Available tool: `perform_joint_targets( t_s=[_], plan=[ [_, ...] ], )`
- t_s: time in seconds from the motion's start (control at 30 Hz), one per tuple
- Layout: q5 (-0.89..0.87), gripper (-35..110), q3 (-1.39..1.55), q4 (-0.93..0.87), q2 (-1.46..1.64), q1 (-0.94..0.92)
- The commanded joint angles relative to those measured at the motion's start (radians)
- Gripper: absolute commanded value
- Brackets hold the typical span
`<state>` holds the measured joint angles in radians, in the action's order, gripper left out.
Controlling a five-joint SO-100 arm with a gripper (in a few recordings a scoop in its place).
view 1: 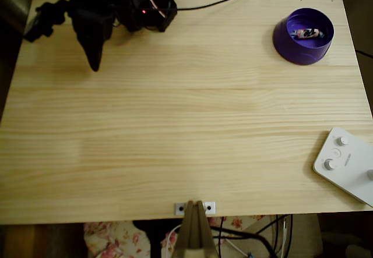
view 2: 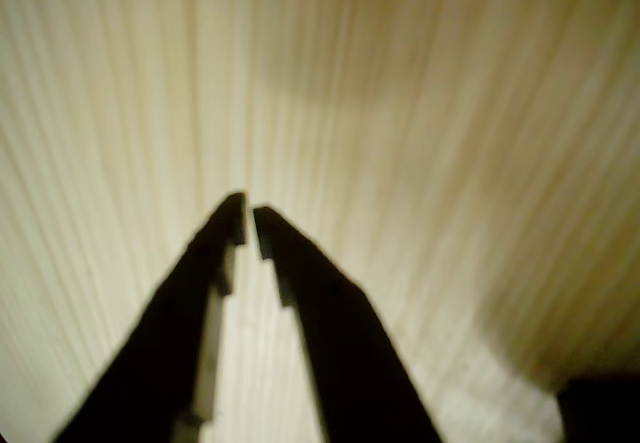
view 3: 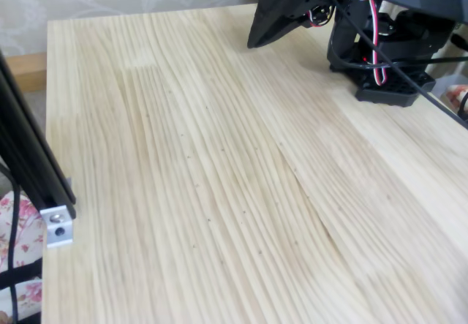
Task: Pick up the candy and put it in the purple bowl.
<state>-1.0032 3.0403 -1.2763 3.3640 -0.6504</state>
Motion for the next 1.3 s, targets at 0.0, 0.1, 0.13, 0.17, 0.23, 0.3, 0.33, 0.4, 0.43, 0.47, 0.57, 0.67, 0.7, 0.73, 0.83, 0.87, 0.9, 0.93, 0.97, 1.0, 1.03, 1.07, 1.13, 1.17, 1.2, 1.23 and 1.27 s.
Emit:
perform_joint_targets(
  t_s=[0.0,0.1,0.13,0.17,0.23,0.3,0.33,0.4,0.43,0.47,0.57,0.67,0.7,0.73,0.83,0.87,0.9,0.93,0.97,1.0,1.03,1.07,1.13,1.17,1.2,1.23,1.27],
  plan=[
    [-0.043,0,-0.003,-0.117,0.003,-0.023],
    [-0.043,0,-0.003,-0.117,0.003,-0.023],
    [-0.043,0,-0.003,-0.117,0.003,-0.023],
    [-0.043,0,-0.003,-0.117,0.003,-0.023],
    [-0.043,0,-0.003,-0.117,0.003,-0.023],
    [-0.043,0,-0.003,-0.117,0.003,-0.023],
    [-0.043,0,-0.003,-0.117,0.003,-0.023],
    [-0.043,0,-0.003,-0.117,0.003,-0.023],
    [-0.043,0,-0.003,-0.117,0.003,-0.023],
    [-0.043,0,-0.003,-0.117,0.003,-0.023],
    [-0.043,0,-0.003,-0.117,0.003,-0.023],
    [-0.043,0,-0.003,-0.117,0.003,-0.023],
    [-0.043,0,-0.003,-0.115,-0.002,-0.021],
    [-0.043,0,-0.003,-0.114,-0.006,-0.018],
    [-0.041,0,-0.003,-0.114,-0.002,-0.020],
    [-0.041,0,-0.003,-0.114,-0.002,-0.020],
    [-0.041,0,-0.003,-0.114,-0.002,-0.020],
    [-0.041,0,-0.003,-0.114,-0.002,-0.020],
    [-0.041,0,-0.003,-0.114,-0.002,-0.020],
    [-0.041,0,-0.003,-0.114,-0.002,-0.020],
    [-0.061,0,-0.003,-0.109,0.000,-0.021],
    [-0.115,0,-0.003,-0.101,0.000,-0.021],
    [-0.114,0,-0.003,-0.115,-0.002,-0.021],
    [-0.124,0,-0.003,-0.103,0.000,-0.021],
    [-0.176,0,-0.002,-0.083,-0.002,-0.015],
    [-0.244,0,-0.005,-0.092,-0.002,-0.015],
    [-0.247,0,-0.014,-0.104,-0.002,-0.009]
  ],
)
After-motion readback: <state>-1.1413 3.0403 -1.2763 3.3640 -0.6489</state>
